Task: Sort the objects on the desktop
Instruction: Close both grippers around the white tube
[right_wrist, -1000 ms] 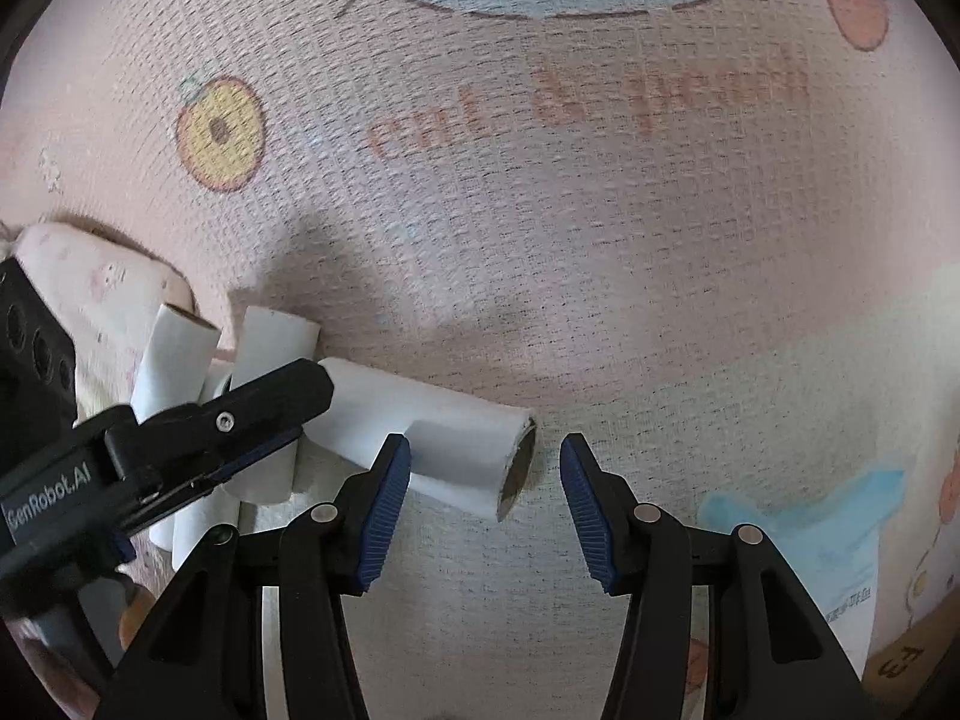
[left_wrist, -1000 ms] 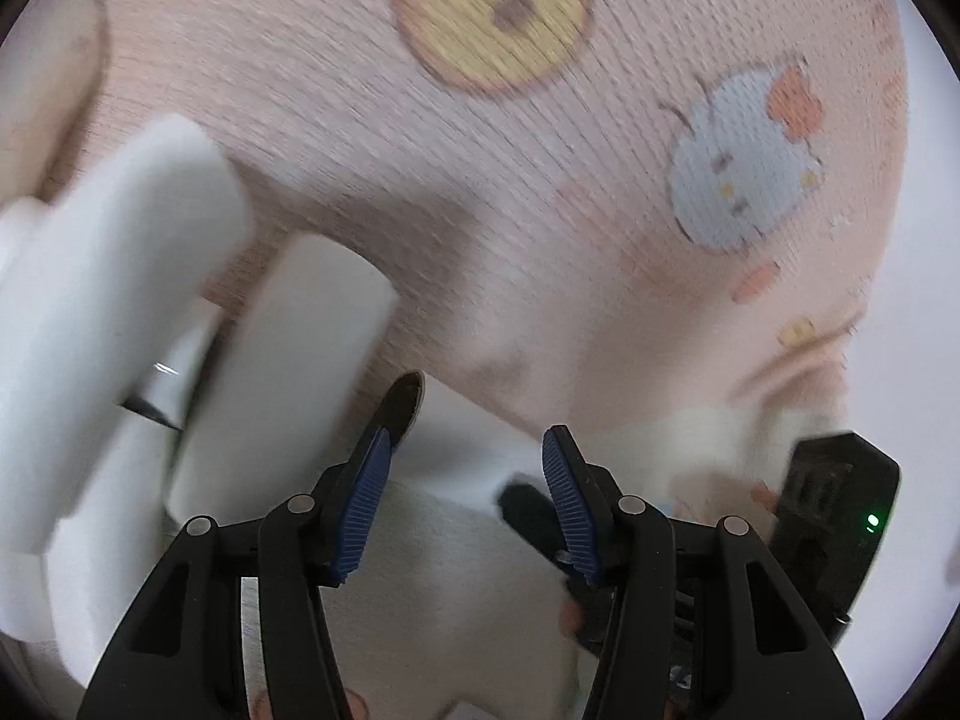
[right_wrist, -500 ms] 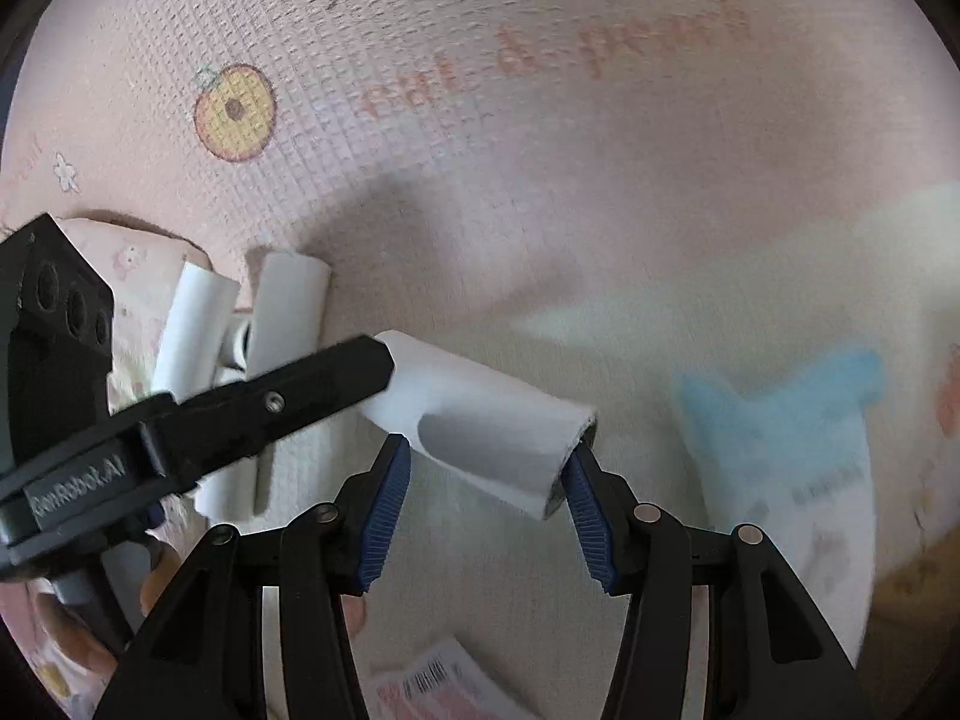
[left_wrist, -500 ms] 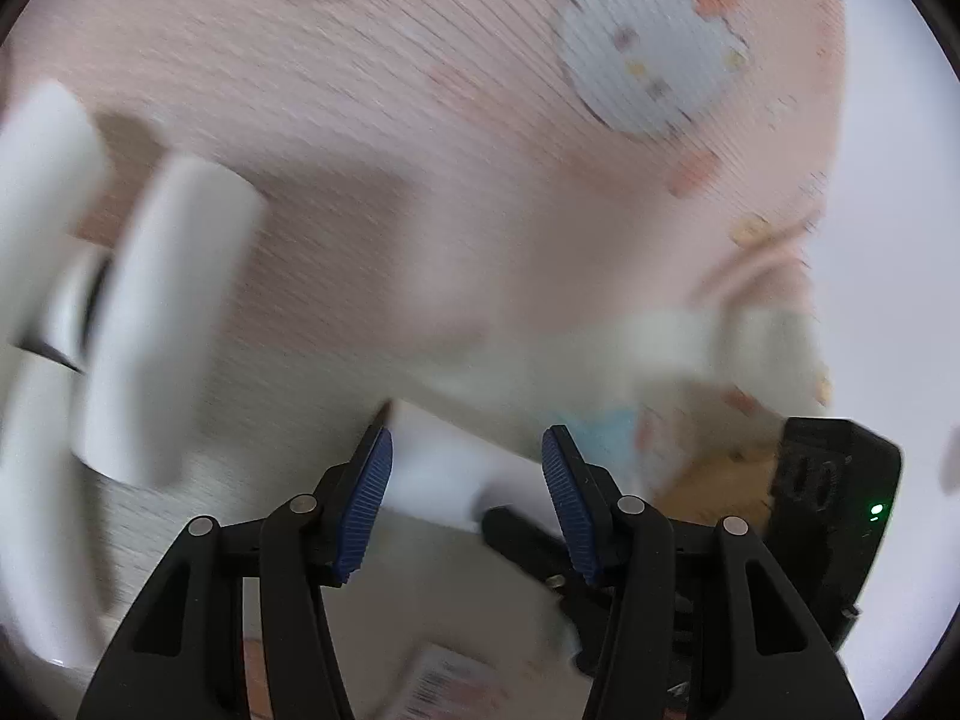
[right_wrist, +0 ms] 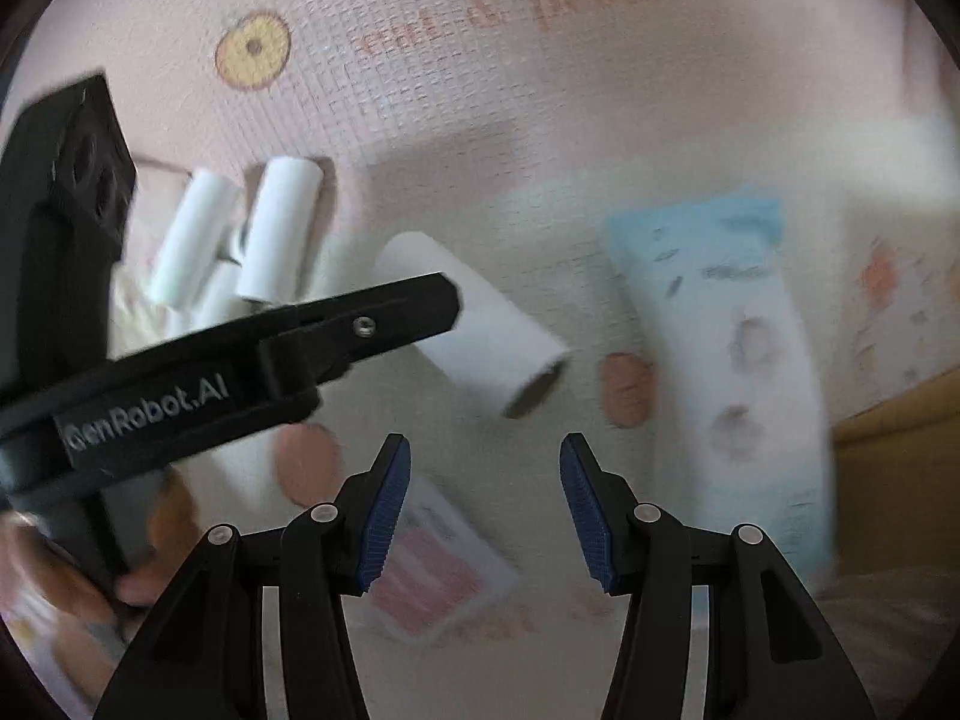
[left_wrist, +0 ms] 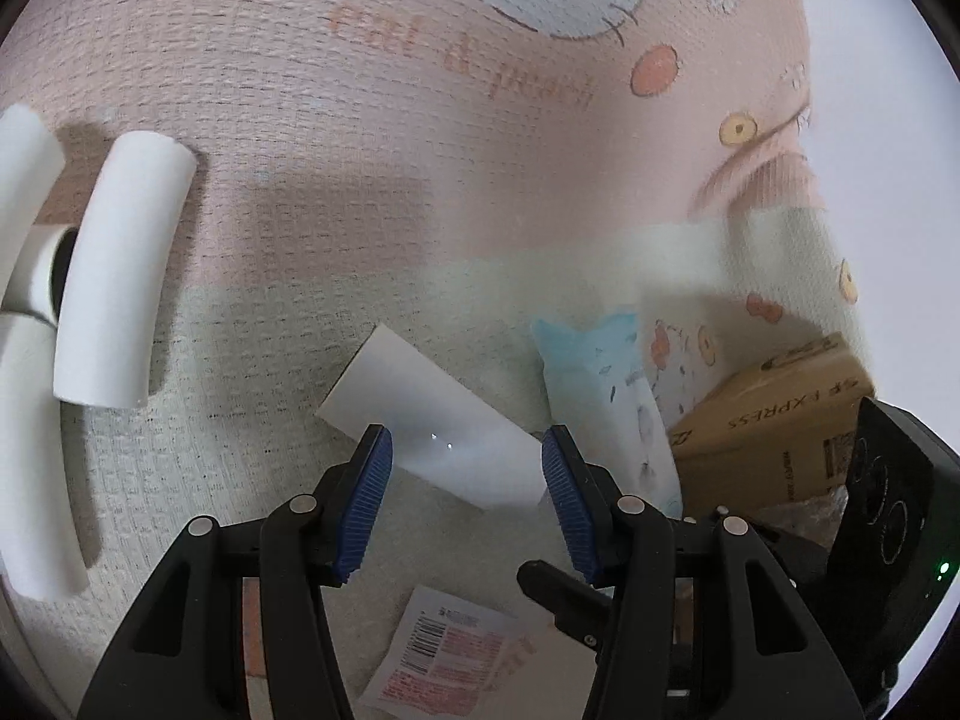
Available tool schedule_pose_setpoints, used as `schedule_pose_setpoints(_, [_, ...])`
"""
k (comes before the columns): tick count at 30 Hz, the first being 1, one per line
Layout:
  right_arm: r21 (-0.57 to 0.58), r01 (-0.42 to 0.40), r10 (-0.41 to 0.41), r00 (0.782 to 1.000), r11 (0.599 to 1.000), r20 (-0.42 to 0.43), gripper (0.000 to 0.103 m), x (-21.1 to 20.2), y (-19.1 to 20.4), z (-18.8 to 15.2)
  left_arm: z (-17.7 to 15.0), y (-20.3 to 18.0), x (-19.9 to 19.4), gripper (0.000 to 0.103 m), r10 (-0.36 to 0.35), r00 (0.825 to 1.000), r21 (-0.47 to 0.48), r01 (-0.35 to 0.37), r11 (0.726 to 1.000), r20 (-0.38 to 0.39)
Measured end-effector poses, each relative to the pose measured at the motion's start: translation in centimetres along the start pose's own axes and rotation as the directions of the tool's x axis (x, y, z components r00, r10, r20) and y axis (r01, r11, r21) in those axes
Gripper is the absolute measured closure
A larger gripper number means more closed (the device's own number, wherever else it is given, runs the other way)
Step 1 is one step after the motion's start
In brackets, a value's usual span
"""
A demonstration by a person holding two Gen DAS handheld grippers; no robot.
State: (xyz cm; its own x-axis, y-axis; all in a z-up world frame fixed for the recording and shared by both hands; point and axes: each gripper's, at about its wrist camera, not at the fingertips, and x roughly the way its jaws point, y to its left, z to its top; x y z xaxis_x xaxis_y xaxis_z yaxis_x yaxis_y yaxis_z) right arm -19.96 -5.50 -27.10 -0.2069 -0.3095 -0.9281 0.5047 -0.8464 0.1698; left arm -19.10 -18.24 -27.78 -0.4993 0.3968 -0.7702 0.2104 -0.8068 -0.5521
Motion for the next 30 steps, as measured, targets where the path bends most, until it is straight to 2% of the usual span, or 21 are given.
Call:
schedule_pose_setpoints(6, [-0.094, 0.027, -0.024, 0.999, 0.995, 0.026, 0.053, -0.5, 0.3, 1.5, -0.3, 1.9, -0.9, 0.047, -0.047, 0.998, -0.123, 0.051, 0.991, 0.035])
schedule_pose_setpoints(9, [-0.096, 0.017, -0.013, 0.999, 0.995, 0.036, 0.053, 0.0, 0.0, 2.5, -0.4, 3.4, -1.0, 0.047, -0.088, 0.995, -0.211, 0.094, 0.973, 0.038])
schedule_pose_setpoints(12, [-0.121, 0.002, 0.003, 0.999, 0.993, 0.038, 0.053, 0.7, 0.5, 3.4, -0.1, 4.3, -0.6, 0.047, -0.093, 0.995, -0.273, 0.102, 0.957, 0.048])
schedule_pose_setpoints(15, [-0.136, 0.028, -0.023, 0.999, 0.990, 0.039, 0.053, 2.0, 1.2, 3.7, 0.1, 4.8, -0.2, 0.047, -0.104, 0.993, -0.304, 0.117, 0.945, 0.059])
schedule_pose_setpoints(17, [-0.131, 0.033, -0.029, 0.999, 0.991, 0.035, 0.057, 2.6, 1.2, 3.9, 0.2, 4.9, 0.3, 0.047, -0.122, 0.991, -0.318, 0.131, 0.939, 0.051])
schedule_pose_setpoints(18, [-0.130, 0.016, -0.012, 0.999, 0.991, 0.033, 0.061, 2.7, 1.2, 3.9, 0.2, 5.0, 0.6, 0.047, -0.140, 0.989, -0.327, 0.146, 0.934, 0.042])
schedule_pose_setpoints(21, [-0.133, -0.019, 0.021, 1.000, 0.991, 0.013, 0.063, 3.1, 1.4, 3.8, 0.2, 5.4, 1.3, 0.047, -0.190, 0.981, -0.371, 0.192, 0.909, 0.042])
schedule_pose_setpoints(24, [-0.148, -0.032, 0.031, 0.999, 0.989, -0.008, 0.065, 3.3, 1.7, 3.9, 0.4, 5.4, 1.6, 0.047, -0.168, 0.985, -0.377, 0.174, 0.910, 0.051])
schedule_pose_setpoints(27, [-0.131, -0.072, 0.068, 0.997, 0.989, -0.033, 0.065, 3.7, 1.7, 4.0, 0.3, 5.9, 1.4, 0.066, -0.106, 0.992, -0.396, 0.122, 0.910, 0.061])
schedule_pose_setpoints(30, [-0.108, -0.076, 0.073, 0.997, 0.991, -0.028, 0.065, 3.8, 1.7, 4.0, 0.1, 6.7, 2.1, 0.066, -0.141, 0.989, -0.449, 0.148, 0.881, 0.048])
